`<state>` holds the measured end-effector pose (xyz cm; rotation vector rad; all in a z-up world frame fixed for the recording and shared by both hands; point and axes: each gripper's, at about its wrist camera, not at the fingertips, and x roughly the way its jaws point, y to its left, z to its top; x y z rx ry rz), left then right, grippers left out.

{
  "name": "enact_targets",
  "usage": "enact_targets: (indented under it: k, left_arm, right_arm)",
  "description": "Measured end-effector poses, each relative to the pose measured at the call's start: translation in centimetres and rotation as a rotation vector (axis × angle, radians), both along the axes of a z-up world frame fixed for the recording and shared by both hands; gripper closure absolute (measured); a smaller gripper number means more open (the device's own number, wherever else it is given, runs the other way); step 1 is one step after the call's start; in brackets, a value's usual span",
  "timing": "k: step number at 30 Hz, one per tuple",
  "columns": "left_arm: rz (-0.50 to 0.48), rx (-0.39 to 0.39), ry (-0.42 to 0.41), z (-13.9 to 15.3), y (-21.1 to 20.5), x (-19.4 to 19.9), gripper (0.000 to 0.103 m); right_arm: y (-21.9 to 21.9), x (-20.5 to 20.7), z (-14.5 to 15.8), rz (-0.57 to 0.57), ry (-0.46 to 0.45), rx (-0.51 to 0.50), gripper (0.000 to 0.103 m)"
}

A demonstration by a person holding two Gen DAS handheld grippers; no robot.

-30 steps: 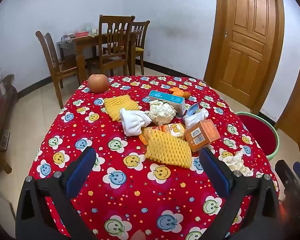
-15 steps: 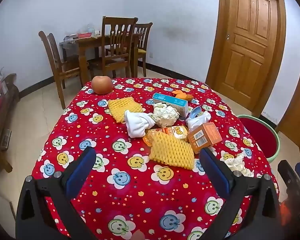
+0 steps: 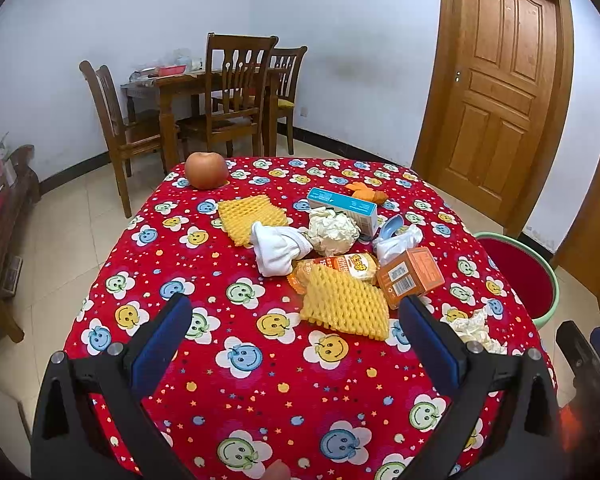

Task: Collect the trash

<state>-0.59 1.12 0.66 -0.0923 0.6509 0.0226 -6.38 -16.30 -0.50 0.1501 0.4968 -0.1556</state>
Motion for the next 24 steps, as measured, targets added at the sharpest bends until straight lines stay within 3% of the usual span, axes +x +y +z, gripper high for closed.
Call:
enact_targets:
  k: [24]
  left_arm:
    - [0.001,-0.002,-0.002,-0.01,0.05,-0.09,0.002]
  right_arm:
    - [0.27,-0.11,0.1,0.001,-0.005,0.0,0.0]
